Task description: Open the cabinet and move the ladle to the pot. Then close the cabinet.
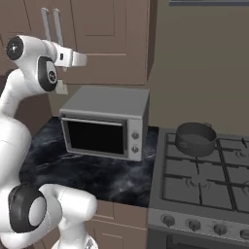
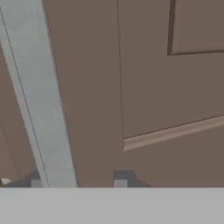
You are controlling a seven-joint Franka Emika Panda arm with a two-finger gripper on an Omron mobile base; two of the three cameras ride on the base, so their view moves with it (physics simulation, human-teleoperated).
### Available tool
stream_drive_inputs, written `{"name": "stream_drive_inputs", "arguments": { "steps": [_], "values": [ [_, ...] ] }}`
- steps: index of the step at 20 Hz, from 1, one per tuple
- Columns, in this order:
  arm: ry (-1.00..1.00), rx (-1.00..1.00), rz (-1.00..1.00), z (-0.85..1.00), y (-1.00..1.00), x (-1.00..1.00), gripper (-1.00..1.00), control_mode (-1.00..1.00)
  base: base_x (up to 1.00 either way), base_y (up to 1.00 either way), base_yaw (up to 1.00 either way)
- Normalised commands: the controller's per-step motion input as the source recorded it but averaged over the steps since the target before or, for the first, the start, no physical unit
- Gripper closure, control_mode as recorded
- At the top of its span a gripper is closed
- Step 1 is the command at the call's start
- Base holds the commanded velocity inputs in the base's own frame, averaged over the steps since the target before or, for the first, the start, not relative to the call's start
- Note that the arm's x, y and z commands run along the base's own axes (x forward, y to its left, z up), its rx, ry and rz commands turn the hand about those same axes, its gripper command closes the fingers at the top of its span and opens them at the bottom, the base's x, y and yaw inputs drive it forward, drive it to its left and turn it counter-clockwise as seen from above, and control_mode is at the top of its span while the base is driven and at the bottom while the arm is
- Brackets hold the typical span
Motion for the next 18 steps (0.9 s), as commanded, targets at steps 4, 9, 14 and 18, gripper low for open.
{"name": "stream_drive_inputs", "arguments": {
  "steps": [4,9,14,18],
  "values": [
    [-0.12,0.0,-0.24,0.01,-1.0,-0.92,1.0,-1.0,0.0,0.0,0.0],
    [-0.06,0.04,-0.18,0.03,-1.0,-0.74,1.0,-1.0,0.0,0.0,0.0],
    [-0.04,0.11,-0.09,0.07,-1.0,-0.49,1.0,-1.0,0.0,0.0,0.0],
    [-0.01,0.17,-0.04,0.15,-1.0,-0.42,1.0,-1.0,0.0,0.0,0.0]
  ]
}}
